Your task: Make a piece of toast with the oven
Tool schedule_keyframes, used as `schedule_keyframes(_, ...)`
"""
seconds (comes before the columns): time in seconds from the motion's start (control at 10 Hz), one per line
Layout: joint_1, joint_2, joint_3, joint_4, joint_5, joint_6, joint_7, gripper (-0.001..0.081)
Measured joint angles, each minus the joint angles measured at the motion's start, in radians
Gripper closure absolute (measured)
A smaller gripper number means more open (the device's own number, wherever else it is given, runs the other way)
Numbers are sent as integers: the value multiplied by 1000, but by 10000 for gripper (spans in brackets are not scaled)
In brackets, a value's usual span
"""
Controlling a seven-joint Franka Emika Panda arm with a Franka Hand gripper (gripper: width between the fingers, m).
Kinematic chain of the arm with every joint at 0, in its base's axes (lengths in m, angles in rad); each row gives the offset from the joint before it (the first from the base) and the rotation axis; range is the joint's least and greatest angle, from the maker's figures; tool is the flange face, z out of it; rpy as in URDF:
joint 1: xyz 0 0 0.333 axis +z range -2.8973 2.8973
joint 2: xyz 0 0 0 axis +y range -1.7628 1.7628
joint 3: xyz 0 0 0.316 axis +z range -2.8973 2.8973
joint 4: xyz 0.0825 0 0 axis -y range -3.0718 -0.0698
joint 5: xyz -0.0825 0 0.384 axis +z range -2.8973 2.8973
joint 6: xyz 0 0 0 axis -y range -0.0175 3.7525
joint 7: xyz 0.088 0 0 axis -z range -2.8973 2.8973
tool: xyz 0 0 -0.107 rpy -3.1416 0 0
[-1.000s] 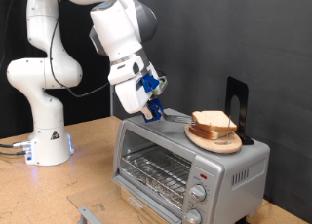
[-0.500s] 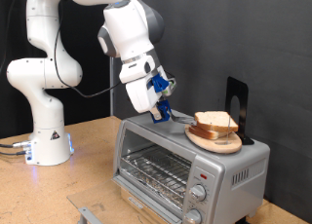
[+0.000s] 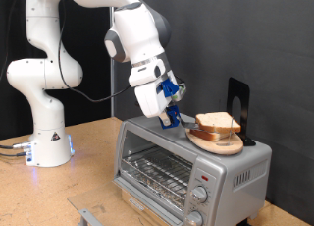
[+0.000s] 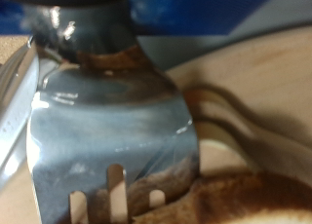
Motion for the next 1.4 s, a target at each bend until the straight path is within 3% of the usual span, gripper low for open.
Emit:
schedule_keyframes(0.4, 15, 1, 10, 5, 31, -19, -62, 406)
schedule_keyframes(0.7, 28, -47, 10, -31, 78, -47, -97, 406)
schedule_keyframes(1.0, 28, -61, 13, -43, 81, -44, -74, 406)
schedule_keyframes(1.4, 26, -38, 19, -24, 13, -26, 19, 406)
